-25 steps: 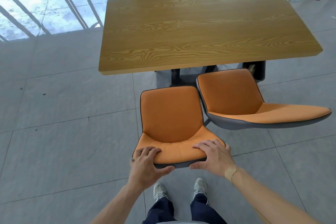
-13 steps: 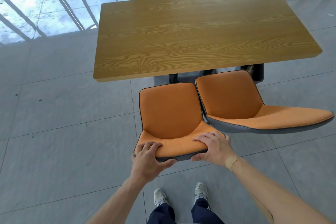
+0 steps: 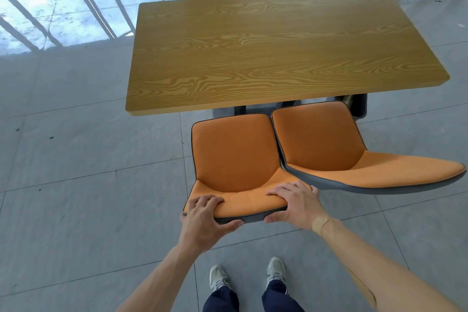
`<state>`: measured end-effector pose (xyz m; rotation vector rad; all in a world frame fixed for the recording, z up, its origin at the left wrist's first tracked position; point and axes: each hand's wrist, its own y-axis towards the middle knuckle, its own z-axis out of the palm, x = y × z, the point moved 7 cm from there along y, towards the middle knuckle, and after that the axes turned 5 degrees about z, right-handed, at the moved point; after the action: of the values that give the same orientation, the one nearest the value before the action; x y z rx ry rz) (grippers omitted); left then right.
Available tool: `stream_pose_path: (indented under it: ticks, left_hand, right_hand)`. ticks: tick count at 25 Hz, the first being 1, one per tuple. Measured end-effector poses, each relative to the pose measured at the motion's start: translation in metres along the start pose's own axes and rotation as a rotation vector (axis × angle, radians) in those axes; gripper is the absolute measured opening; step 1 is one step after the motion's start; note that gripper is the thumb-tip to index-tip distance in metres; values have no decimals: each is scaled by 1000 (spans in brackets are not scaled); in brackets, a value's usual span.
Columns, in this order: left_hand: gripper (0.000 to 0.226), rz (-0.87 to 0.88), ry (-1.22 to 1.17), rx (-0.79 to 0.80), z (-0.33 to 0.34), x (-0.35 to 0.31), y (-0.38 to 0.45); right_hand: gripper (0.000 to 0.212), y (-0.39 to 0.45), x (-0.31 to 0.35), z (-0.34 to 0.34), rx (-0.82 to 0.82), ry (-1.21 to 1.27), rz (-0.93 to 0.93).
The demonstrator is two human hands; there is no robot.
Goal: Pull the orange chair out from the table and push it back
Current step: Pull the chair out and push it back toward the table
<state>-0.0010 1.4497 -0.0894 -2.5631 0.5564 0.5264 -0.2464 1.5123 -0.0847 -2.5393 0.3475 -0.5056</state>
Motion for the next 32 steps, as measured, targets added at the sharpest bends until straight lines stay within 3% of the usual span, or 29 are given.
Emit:
stream_pose_path:
  ticks: [10,18,27,32]
  left_hand:
    - [98,-31,-21,83,-3,1,-1]
    - [98,-116,-42,114,3,0,-9]
    - [94,-105,-58,42,4,-1,-13]
    - [88,-106,-105,-105,4,-3,-15]
  right_hand:
    - [93,-6,5,-2,24,-8,51]
    - [66,-38,16,2,-233,40,65]
    - [68,-24,16,6,-80,23,37]
    - [64,-14,15,7,-22,-22,-30]
